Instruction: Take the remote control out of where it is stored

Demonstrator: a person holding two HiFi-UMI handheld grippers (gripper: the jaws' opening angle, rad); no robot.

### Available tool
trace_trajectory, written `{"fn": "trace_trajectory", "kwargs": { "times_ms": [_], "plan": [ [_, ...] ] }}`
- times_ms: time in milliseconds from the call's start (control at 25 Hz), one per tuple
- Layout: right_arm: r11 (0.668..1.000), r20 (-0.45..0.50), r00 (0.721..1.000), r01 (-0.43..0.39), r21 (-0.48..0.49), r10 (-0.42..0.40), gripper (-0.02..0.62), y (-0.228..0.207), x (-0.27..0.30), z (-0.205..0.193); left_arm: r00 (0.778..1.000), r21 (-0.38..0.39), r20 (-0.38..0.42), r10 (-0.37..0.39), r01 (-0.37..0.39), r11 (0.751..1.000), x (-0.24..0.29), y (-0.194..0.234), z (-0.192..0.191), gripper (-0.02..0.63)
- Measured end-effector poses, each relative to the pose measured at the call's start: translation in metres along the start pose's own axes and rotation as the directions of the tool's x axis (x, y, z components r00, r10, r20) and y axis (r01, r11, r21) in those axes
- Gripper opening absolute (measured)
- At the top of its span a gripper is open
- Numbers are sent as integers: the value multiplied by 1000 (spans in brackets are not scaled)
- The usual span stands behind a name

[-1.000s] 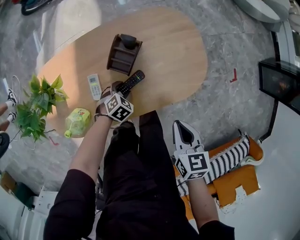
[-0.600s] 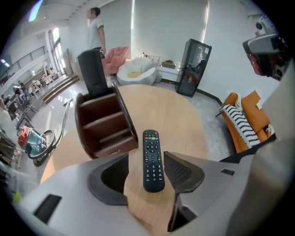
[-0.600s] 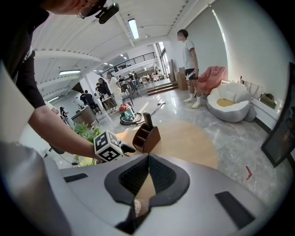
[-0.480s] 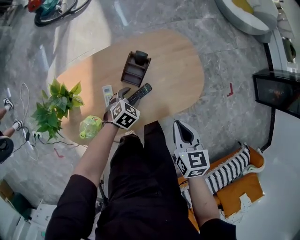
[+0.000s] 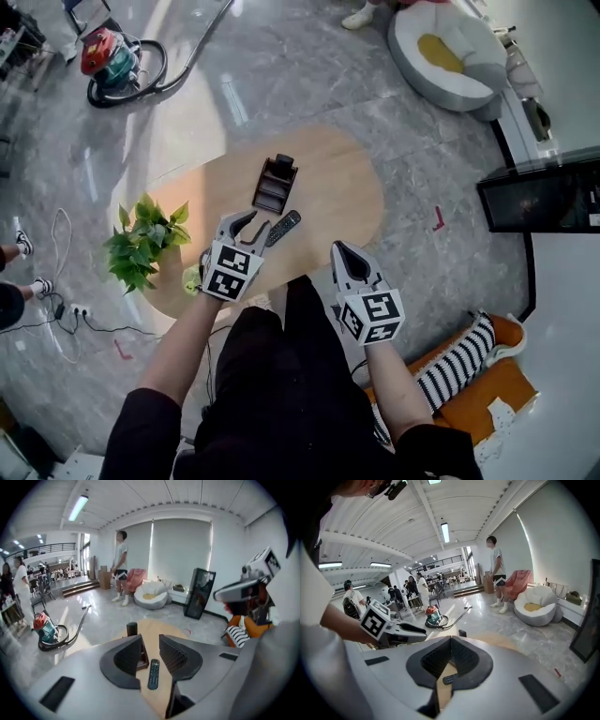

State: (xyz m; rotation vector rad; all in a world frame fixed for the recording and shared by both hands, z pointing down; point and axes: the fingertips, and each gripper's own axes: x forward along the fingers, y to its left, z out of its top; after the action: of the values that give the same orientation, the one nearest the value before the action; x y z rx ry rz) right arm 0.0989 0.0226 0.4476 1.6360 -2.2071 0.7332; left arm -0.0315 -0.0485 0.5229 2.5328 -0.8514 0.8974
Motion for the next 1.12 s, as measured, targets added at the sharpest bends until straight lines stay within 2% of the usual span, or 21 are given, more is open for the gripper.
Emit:
{"fn": "trace_trajectory", "kwargs": {
  "times_ms": [80,160,360,520,760,920,1120],
  "plan": [
    [1000,12,1000,-2,-3,2,8,5,-5,9,992,-33,126,-4,8,999,-34,-4,27,111],
    [1000,21,1000,-14,-4,14,8,11,-8,17,977,-56,215,15,-3,998,-64,-5,44,110],
    [999,29,999,-34,-14,34,8,24,-8,28,944,-112,320,82,-49,993,-115,-3,58,29],
    [998,40,998,-55,-30,56,8,36,1,37,931,-152,350,101,-50,987,-129,3,56,8],
    [994,34,996,-78,-70,81,8,43,0,43,927,-209,357,114,-40,977,-127,2,54,8],
    [995,23,998,-65,-70,67,8,33,0,42,922,-220,367,124,-44,975,-123,3,59,8],
    [997,9,998,-64,-52,65,8,20,16,38,927,-226,350,134,-55,973,-113,10,61,8]
  ]
}}
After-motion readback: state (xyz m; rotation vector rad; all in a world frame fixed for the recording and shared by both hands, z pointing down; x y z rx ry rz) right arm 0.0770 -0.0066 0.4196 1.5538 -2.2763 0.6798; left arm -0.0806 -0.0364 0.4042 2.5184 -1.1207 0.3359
